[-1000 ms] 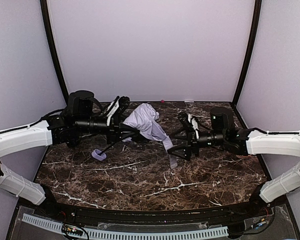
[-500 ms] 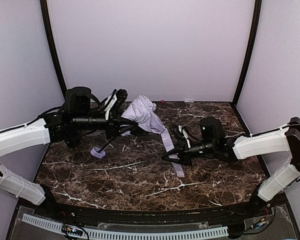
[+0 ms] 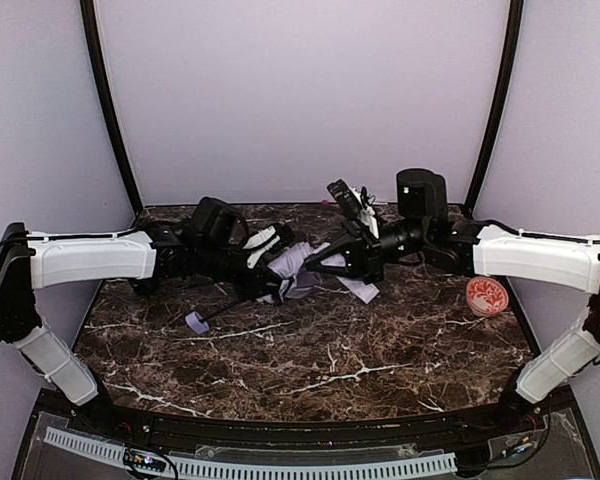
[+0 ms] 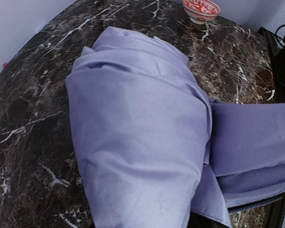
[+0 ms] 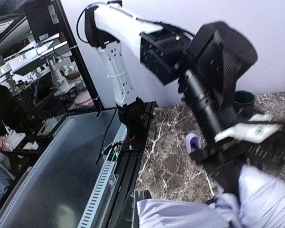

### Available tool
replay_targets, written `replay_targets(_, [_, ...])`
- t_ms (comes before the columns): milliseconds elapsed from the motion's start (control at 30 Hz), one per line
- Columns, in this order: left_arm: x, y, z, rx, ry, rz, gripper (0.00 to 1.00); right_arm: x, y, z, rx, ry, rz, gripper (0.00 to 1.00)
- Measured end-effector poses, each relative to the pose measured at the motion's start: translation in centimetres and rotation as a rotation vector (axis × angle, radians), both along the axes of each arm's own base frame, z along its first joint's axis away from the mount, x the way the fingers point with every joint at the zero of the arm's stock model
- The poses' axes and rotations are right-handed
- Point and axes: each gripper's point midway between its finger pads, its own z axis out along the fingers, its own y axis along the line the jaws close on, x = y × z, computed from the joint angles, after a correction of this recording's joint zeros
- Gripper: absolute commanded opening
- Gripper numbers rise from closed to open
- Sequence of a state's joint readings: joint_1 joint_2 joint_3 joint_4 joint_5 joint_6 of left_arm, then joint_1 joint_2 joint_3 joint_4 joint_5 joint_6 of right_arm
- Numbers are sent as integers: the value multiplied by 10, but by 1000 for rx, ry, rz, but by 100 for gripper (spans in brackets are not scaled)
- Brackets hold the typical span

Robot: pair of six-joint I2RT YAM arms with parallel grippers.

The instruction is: Put away the umbrella

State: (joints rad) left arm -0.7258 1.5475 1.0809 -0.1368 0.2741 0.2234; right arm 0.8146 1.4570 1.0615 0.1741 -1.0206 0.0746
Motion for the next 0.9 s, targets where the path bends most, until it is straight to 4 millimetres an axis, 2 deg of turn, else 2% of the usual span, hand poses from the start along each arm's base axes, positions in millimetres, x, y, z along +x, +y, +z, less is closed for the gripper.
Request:
replay_targets(67, [-17, -17, -7, 22, 3, -80, 0, 8, 2, 11, 19, 15, -22, 0])
replay_targets(167, [-32, -30, -6, 33, -29, -163, 0, 30, 7, 24, 37, 59, -97, 0])
replay_targets(233, [-38, -36, -3, 29, -54, -202, 0, 55, 7, 29, 38, 90, -177, 0])
replay_targets(333, [-44, -44, 1, 18, -85, -247, 0, 95, 4, 24, 15, 144, -314, 0])
replay_targets(400, [-46, -45, 2, 24, -108, -271, 0, 112, 4, 19, -11, 170, -381, 0])
replay_targets(567, [-63, -59, 8, 34, -166, -374, 0, 132, 12, 1, -122, 223, -471, 0])
replay_targets(700, [-69, -61, 10, 35, -181, -421, 0, 137, 16, -17, -221, 261, -497, 1])
replay_targets(800, [-83, -64, 11, -8, -119, -473, 0, 134, 12, -35, -292, 296, -500, 7])
replay_targets(900, [-115, -70, 17, -120, 43, -568, 0, 140, 4, -42, -313, 289, -525, 23])
